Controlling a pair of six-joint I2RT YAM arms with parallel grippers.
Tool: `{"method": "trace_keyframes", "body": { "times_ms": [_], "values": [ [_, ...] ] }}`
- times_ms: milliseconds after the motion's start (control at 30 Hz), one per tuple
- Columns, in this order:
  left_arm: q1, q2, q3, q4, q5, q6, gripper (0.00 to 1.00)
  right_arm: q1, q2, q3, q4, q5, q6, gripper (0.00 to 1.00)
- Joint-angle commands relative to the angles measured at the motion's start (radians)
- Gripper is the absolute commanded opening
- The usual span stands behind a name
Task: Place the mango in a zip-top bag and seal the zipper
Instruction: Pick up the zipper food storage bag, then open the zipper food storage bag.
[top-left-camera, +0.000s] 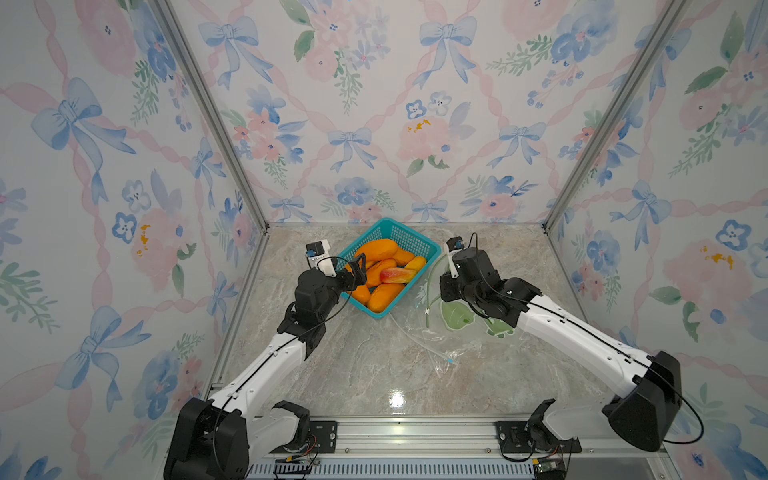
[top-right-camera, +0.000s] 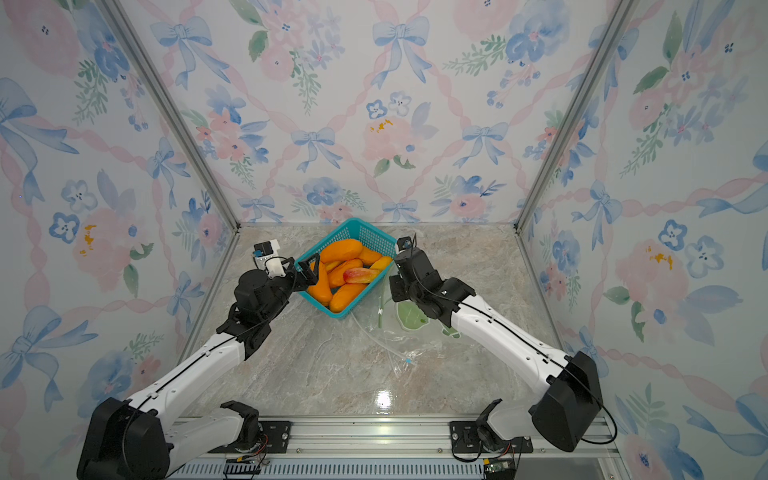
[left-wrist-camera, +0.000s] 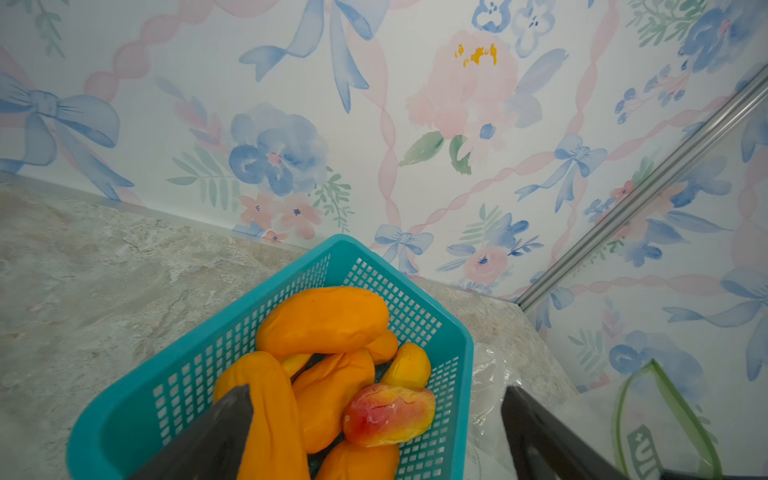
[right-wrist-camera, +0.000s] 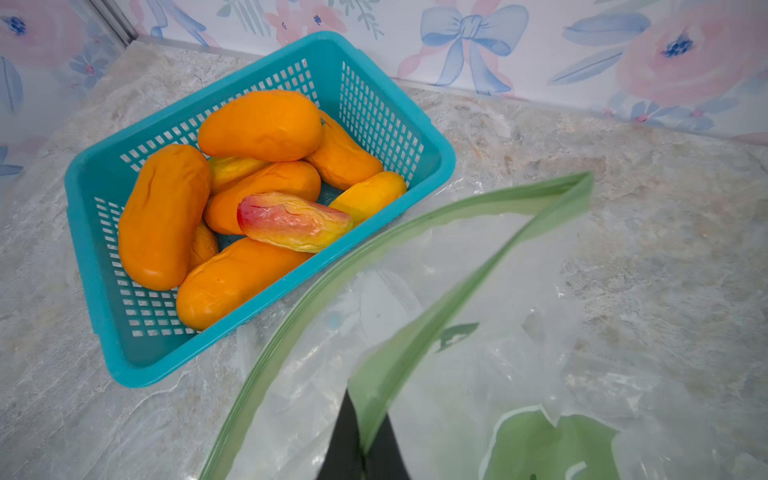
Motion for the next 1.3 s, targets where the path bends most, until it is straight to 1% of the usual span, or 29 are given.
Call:
{"method": "trace_keyframes", "body": {
  "times_ms": [0, 67, 233, 300, 433, 600, 700, 733, 800, 867, 967, 1000, 1133, 1267],
  "values": [
    [-0.078, 0.072, 0.118, -0.085, 0.115, -0.005, 0.98, -0.065, -0.044, -0.042, 0.076, -0.172, -0.115, 0.0],
    [-0.138, 0.126, 0.189, -0.097, 0.154, 0.006, 0.98, -0.095, -0.056, -0.046, 0.089, -0.212, -0.141, 0.0],
    [-0.26, 0.249, 0.332, -0.123, 0.197, 0.049, 0.98, -0.124, -0.044, -0.03, 0.087, -0.218, -0.188, 0.0],
    [-0.279, 0.3, 0.374, -0.142, 0.192, 0.053, 0.98, -0.128, -0.042, -0.03, 0.099, -0.232, -0.197, 0.0],
    [-0.295, 0.387, 0.434, -0.164, 0.215, 0.04, 0.9, -0.131, -0.041, -0.034, 0.112, -0.241, -0.199, 0.0],
    [-0.326, 0.469, 0.503, -0.184, 0.25, 0.054, 0.83, -0.132, -0.039, -0.028, 0.112, -0.234, -0.208, 0.0],
    [-0.34, 0.511, 0.537, -0.194, 0.259, 0.061, 0.72, -0.141, -0.048, -0.025, 0.112, -0.23, -0.212, 0.0],
    [-0.343, 0.524, 0.545, -0.197, 0.256, 0.065, 0.66, -0.145, -0.053, -0.027, 0.11, -0.23, -0.211, 0.0],
    [-0.343, 0.545, 0.561, -0.205, 0.226, 0.068, 0.47, -0.159, -0.066, -0.027, 0.104, -0.228, -0.212, 0.0],
    [-0.344, 0.562, 0.575, -0.212, 0.161, 0.069, 0.25, -0.178, -0.082, -0.027, 0.093, -0.228, -0.206, 0.0],
    [-0.344, 0.588, 0.611, -0.212, 0.074, 0.06, 0.04, -0.204, -0.11, -0.021, 0.064, -0.228, -0.2, 0.0],
    [-0.344, 0.599, 0.627, -0.211, 0.055, 0.055, 0.0, -0.209, -0.118, -0.013, 0.05, -0.225, -0.203, 0.0],
    [-0.349, 0.659, 0.714, -0.211, -0.017, 0.033, 0.0, -0.235, -0.137, 0.038, -0.028, -0.199, -0.219, 0.0],
    [-0.355, 0.712, 0.777, -0.209, -0.099, -0.012, 0.0, -0.288, -0.147, 0.083, -0.08, -0.202, -0.234, 0.0]
  ]
}}
